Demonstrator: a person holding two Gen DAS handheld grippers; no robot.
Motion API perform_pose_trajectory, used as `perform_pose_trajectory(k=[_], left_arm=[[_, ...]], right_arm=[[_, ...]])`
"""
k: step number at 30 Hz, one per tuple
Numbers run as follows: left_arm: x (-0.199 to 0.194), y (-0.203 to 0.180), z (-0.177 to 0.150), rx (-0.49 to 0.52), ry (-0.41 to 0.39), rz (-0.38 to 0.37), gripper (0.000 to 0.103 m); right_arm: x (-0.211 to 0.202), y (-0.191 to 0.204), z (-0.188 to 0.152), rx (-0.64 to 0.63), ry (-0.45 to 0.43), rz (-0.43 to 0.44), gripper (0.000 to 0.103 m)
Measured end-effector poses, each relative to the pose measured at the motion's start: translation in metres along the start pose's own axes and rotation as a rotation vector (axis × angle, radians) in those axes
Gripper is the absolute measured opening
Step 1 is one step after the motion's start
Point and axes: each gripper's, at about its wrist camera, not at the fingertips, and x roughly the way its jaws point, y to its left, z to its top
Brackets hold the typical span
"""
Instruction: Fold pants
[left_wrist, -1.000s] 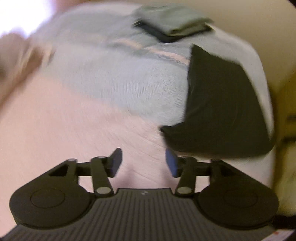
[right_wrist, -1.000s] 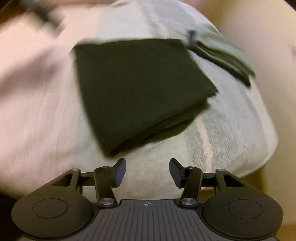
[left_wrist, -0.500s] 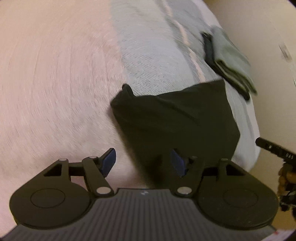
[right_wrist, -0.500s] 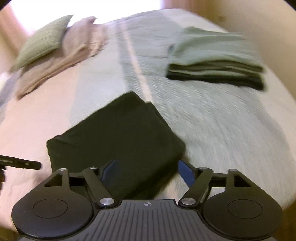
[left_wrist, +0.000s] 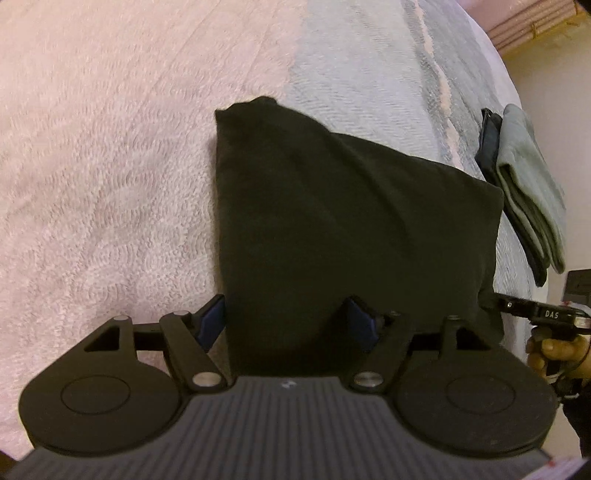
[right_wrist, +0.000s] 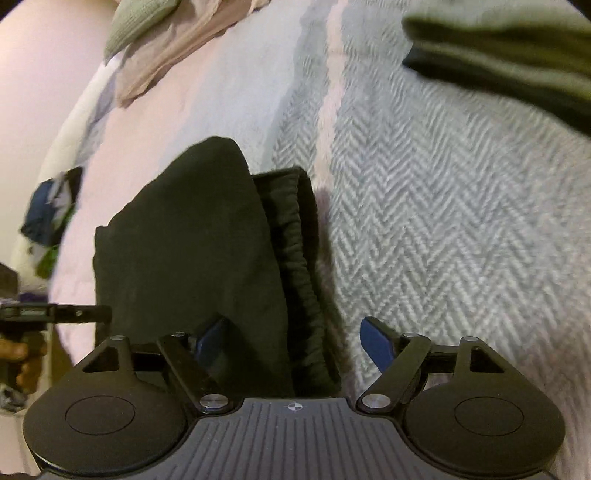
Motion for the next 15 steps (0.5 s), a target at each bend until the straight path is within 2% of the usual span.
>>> perform_pose_trajectory(k=[3, 8, 10, 13, 14, 15], left_arm=[[0.006, 0.013, 0.002, -0.005, 0.006, -0.038, 0.078], [0.014, 0.027, 0.008, -0.008, 0.047, -0.108, 0.079], [0.017, 0.029, 0.013, 0.012, 0.067, -0.121, 0.079], [0.023, 0.028, 0.021, 0.034, 0.104, -0.149, 0.072], [0.025, 0.027, 0.024, 0.041, 0.118, -0.166, 0.061], [0.025, 0.025, 0.026, 0.048, 0.123, -0.173, 0.058]], right_arm=[[0.009, -0.019, 0.003, 0.067, 0.035, 0.098, 0.077], [0.016, -0.028, 0.009, 0.12, 0.082, 0.185, 0.075], [0.023, -0.026, 0.011, 0.136, 0.096, 0.209, 0.064], [0.024, -0.025, 0.012, 0.163, 0.094, 0.211, 0.06], [0.022, -0.025, 0.012, 0.171, 0.086, 0.21, 0.057], [0.019, -0.024, 0.011, 0.172, 0.077, 0.202, 0.049]])
